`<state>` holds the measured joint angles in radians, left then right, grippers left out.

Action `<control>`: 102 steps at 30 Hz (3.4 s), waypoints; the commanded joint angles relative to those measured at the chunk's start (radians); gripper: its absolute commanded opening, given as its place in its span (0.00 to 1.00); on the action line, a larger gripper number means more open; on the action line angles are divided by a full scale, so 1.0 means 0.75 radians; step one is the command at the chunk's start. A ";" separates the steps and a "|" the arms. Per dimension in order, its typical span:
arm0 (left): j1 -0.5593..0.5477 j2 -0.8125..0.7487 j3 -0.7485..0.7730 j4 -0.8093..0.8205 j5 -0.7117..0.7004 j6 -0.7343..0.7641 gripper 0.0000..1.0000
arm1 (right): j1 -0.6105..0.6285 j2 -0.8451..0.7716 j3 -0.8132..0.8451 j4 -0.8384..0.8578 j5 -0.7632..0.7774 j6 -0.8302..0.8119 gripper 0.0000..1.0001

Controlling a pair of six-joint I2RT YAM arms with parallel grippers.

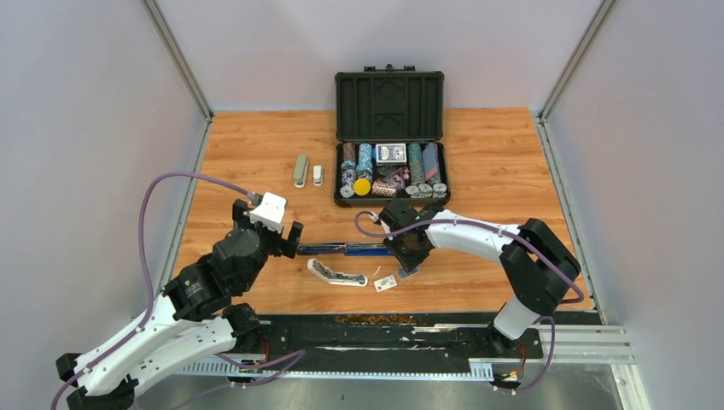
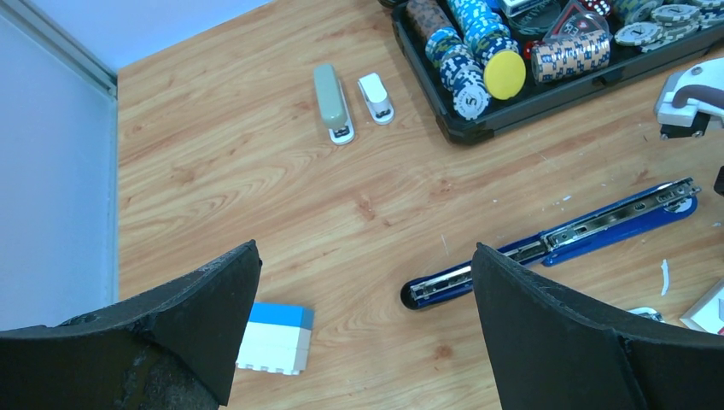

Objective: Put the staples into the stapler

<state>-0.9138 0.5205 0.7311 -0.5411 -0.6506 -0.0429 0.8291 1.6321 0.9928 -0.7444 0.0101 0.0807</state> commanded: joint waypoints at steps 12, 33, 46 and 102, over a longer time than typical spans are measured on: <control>0.008 0.005 -0.011 0.040 0.025 0.010 1.00 | 0.044 0.013 0.060 -0.035 0.058 -0.013 0.10; 0.008 -0.088 -0.020 0.053 -0.054 0.003 1.00 | 0.164 -0.271 0.107 0.052 -0.046 -0.172 0.08; 0.008 -0.286 -0.072 0.137 -0.171 0.007 1.00 | 0.325 -0.132 0.200 0.275 -0.162 -0.382 0.10; 0.069 -0.487 -0.160 0.270 -0.209 -0.002 1.00 | 0.414 0.237 0.347 0.329 -0.273 -0.566 0.07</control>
<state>-0.8688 0.1394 0.6132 -0.3687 -0.8131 -0.0429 1.1320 1.8015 1.2186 -0.5049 -0.1764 -0.3241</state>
